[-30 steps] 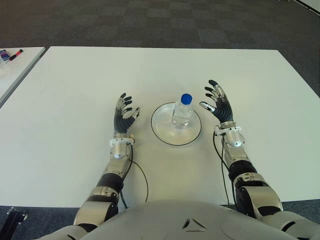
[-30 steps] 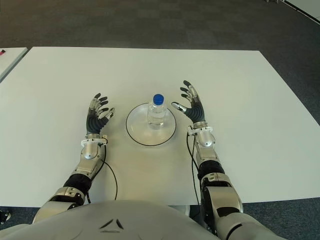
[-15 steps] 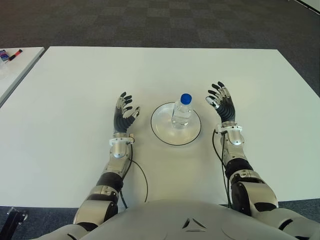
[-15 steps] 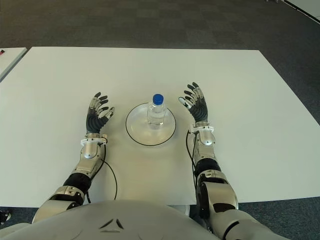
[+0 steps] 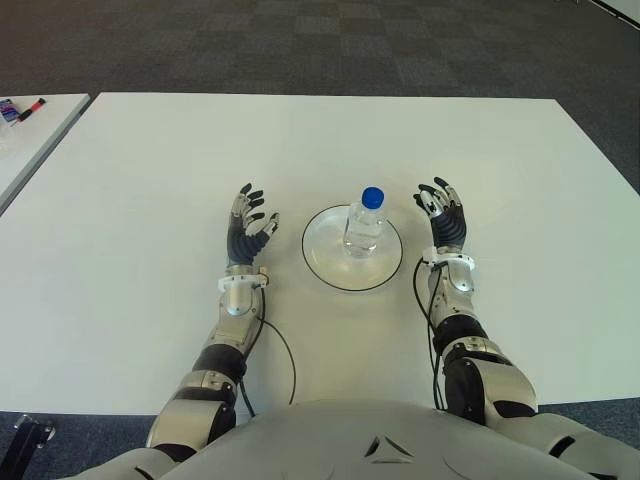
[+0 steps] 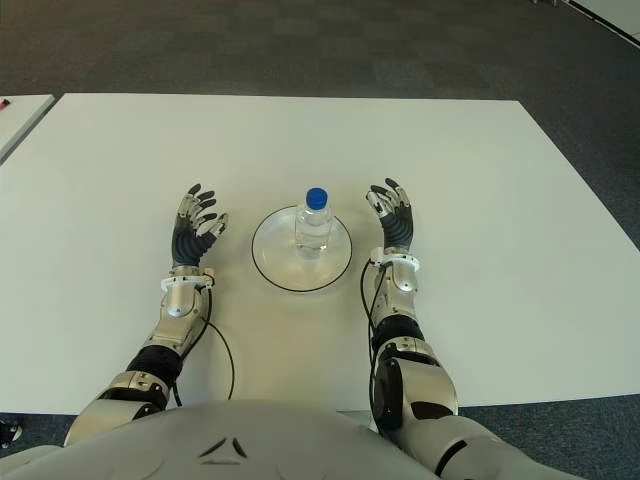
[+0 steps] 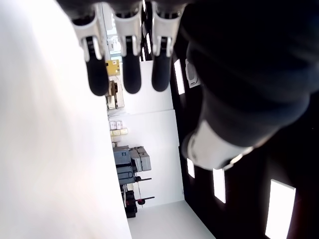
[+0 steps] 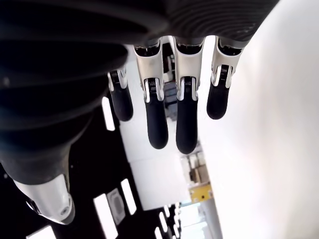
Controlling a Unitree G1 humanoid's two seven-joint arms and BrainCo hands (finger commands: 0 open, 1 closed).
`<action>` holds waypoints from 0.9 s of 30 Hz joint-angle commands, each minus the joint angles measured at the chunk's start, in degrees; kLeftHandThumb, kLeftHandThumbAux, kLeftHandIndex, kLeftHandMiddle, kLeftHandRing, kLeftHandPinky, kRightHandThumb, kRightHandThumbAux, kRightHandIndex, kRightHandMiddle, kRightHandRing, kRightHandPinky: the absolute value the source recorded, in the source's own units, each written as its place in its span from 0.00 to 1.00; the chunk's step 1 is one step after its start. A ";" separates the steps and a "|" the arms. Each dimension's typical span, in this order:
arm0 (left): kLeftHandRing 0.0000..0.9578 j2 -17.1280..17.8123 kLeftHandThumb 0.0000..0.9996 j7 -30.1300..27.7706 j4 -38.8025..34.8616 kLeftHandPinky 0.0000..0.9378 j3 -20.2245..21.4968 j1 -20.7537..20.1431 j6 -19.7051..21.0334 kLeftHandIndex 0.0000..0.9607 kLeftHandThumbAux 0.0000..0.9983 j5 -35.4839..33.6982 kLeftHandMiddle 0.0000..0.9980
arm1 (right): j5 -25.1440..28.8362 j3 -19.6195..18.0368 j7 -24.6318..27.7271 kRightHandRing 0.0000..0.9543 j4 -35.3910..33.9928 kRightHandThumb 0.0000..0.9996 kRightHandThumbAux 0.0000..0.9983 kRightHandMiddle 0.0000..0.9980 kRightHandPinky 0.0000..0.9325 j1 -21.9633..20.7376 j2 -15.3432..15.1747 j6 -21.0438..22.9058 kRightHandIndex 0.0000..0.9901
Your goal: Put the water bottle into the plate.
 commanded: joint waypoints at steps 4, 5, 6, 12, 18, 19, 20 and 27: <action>0.23 0.66 0.33 -0.03 0.78 0.28 0.23 0.52 0.39 0.11 0.83 0.34 0.21 | 2.98 -2.72 -3.11 0.42 0.28 0.28 0.73 0.39 0.44 -1.82 2.46 7.40 0.28; 0.23 0.67 0.33 0.02 0.80 0.28 0.23 0.54 0.40 0.11 0.83 0.36 0.21 | 2.89 -2.78 -3.64 0.42 0.12 0.29 0.73 0.40 0.44 -1.85 2.66 7.97 0.29; 0.23 0.67 0.33 0.06 0.82 0.28 0.23 0.55 0.41 0.11 0.83 0.37 0.21 | 2.79 -2.85 -4.01 0.42 -0.04 0.29 0.73 0.40 0.44 -1.86 2.79 8.41 0.30; 0.23 0.62 0.31 -0.26 1.14 0.28 0.36 0.50 0.44 0.12 0.83 -0.05 0.20 | 2.53 -3.25 -5.28 0.46 -0.48 0.30 0.77 0.44 0.48 -1.96 3.28 10.74 0.35; 0.23 0.61 0.30 -0.69 0.92 0.29 0.36 0.74 0.59 0.12 0.81 -0.39 0.21 | 1.50 -3.02 -7.51 0.51 -0.61 0.62 0.74 0.49 0.52 -1.94 3.64 12.39 0.41; 0.23 0.64 0.30 -0.72 0.94 0.30 0.36 0.76 0.59 0.12 0.80 -0.40 0.21 | 1.25 -2.90 -7.91 0.53 -0.56 0.65 0.73 0.51 0.54 -1.96 3.67 12.65 0.42; 0.23 0.66 0.30 -0.74 0.93 0.30 0.35 0.81 0.60 0.12 0.80 -0.39 0.21 | 0.85 -2.70 -8.37 0.54 -0.46 0.66 0.73 0.52 0.55 -1.95 3.69 12.81 0.42; 0.24 0.66 0.32 -0.78 0.57 0.30 0.21 1.06 0.73 0.12 0.79 -0.37 0.21 | -2.18 -0.89 -9.90 0.60 0.08 0.69 0.73 0.57 0.62 -1.21 3.39 11.60 0.43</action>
